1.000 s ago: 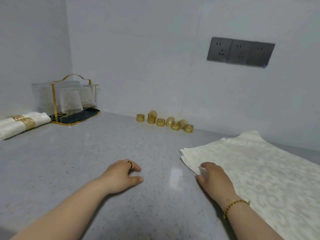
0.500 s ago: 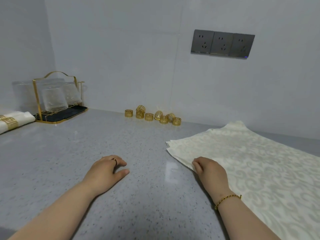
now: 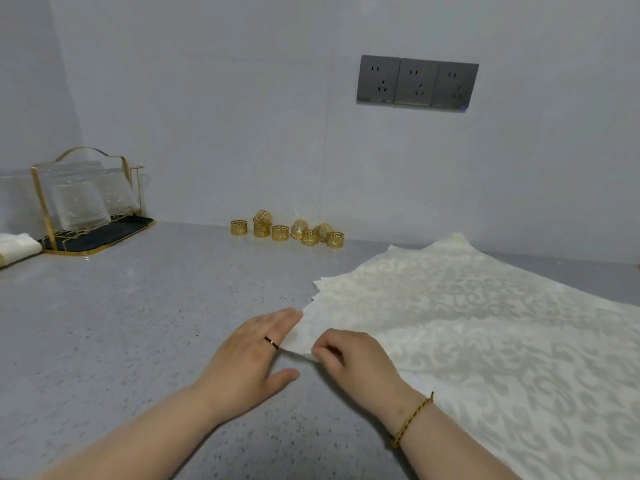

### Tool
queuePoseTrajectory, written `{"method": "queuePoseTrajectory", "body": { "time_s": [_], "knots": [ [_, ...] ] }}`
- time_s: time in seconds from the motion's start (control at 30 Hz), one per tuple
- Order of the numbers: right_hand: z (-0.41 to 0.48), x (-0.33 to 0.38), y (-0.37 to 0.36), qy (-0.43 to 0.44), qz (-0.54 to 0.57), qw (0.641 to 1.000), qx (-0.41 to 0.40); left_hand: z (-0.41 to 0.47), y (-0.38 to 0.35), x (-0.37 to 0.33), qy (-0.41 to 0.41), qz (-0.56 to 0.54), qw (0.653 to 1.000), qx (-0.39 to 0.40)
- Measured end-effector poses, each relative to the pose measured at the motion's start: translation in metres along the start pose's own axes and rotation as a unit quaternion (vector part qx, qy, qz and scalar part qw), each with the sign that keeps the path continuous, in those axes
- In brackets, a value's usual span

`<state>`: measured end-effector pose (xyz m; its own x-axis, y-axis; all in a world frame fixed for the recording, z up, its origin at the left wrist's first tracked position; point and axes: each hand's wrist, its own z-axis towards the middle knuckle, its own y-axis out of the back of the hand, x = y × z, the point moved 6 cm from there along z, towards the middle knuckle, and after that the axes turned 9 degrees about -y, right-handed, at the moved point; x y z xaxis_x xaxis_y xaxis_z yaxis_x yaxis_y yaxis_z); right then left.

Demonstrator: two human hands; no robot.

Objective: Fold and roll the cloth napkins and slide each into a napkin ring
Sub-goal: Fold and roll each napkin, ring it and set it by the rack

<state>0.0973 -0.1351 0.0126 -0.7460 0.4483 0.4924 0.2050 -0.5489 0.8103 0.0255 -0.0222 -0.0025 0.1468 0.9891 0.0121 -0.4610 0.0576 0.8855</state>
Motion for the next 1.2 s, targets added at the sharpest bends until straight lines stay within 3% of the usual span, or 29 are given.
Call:
{"method": "queuePoseTrajectory", "body": {
  "time_s": [0.13,0.17,0.23,0.33,0.4,0.5,0.57,0.63,0.8,1.0,1.2],
  "knots": [
    [-0.013,0.008,-0.004,-0.009,-0.013,0.998,0.061,0.007,-0.013,-0.006,0.005,-0.087,0.994,0.062],
    [-0.019,0.008,-0.006,-0.005,-0.048,0.996,0.079,0.009,-0.016,-0.001,0.009,-0.095,0.994,0.045],
    [-0.031,0.011,-0.009,0.015,-0.114,0.989,0.089,0.007,-0.014,0.001,-0.012,-0.064,0.998,0.007],
    [-0.043,0.010,-0.012,0.037,-0.164,0.985,0.036,0.007,-0.009,0.001,-0.022,-0.024,0.998,0.049],
    [-0.054,0.004,-0.010,0.019,-0.192,0.979,0.067,0.001,-0.006,0.003,-0.027,0.013,0.999,0.042],
    [-0.063,0.001,0.006,0.022,-0.300,0.954,0.012,-0.015,0.010,0.006,-0.034,0.054,0.998,0.025],
    [-0.075,-0.001,0.019,-0.013,-0.285,0.956,0.071,-0.030,0.019,0.012,-0.039,0.079,0.996,0.013],
    [-0.080,-0.010,0.030,0.000,-0.279,0.960,0.035,-0.052,0.027,0.018,0.005,0.079,0.997,0.022],
    [-0.101,-0.016,0.048,-0.068,-0.226,0.964,0.125,-0.105,0.056,0.039,0.136,0.079,0.987,0.027],
    [-0.123,0.003,0.081,-0.087,-0.058,0.956,0.273,-0.156,0.087,0.033,0.211,-0.092,0.973,0.026],
    [-0.112,-0.022,0.113,-0.103,-0.268,0.940,0.187,-0.145,0.104,0.036,0.269,-0.152,0.951,0.007]
  ]
}}
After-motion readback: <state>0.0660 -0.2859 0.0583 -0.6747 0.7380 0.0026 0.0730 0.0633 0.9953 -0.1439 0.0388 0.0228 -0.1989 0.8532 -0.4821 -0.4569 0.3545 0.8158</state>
